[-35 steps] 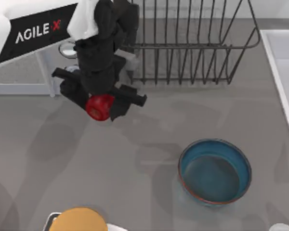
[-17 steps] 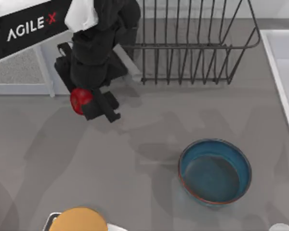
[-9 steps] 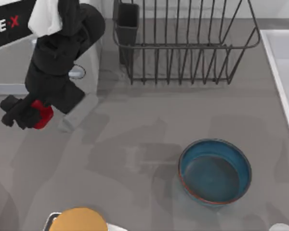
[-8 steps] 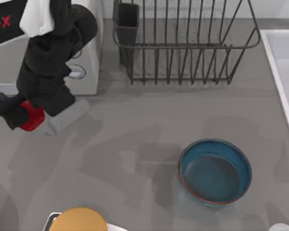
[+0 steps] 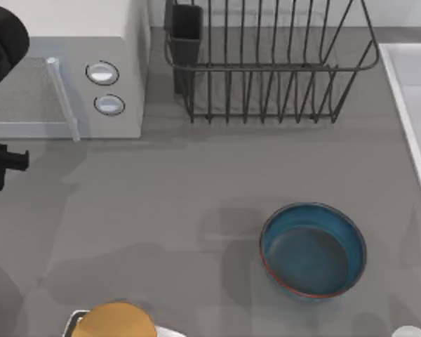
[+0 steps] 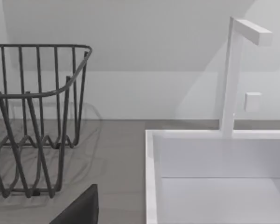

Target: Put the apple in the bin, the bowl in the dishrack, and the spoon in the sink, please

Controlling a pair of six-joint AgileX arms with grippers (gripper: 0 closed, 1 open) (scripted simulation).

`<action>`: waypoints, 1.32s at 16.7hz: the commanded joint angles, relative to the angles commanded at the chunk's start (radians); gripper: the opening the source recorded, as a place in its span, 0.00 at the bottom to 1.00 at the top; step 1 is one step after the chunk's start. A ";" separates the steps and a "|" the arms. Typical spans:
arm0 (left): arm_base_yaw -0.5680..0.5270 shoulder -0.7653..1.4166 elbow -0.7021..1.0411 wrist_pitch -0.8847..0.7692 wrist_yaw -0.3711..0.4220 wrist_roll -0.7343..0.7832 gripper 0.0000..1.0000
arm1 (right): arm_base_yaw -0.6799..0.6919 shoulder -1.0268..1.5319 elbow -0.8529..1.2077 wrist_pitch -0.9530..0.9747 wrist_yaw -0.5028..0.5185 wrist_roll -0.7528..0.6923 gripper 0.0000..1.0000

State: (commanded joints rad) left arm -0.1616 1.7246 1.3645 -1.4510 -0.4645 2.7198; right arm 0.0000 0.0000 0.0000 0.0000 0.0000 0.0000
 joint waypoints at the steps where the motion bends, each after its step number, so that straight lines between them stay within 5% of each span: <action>1: 0.031 -0.031 -0.020 0.000 0.002 0.082 0.00 | 0.000 0.000 0.000 0.000 0.000 0.000 1.00; 7: 0.157 -0.166 -0.101 0.014 0.026 0.364 0.00 | 0.000 0.000 0.000 0.000 0.000 0.000 1.00; 15: 0.166 -0.170 -0.118 0.031 0.027 0.385 0.00 | 0.000 0.000 0.000 0.000 0.000 0.000 1.00; 22: 0.250 -0.174 -0.334 0.288 0.016 0.472 0.00 | 0.000 0.000 0.000 0.000 0.000 0.000 1.00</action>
State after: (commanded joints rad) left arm 0.0880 1.5501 1.0308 -1.1633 -0.4482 3.1918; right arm 0.0000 0.0000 0.0000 0.0000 0.0000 0.0000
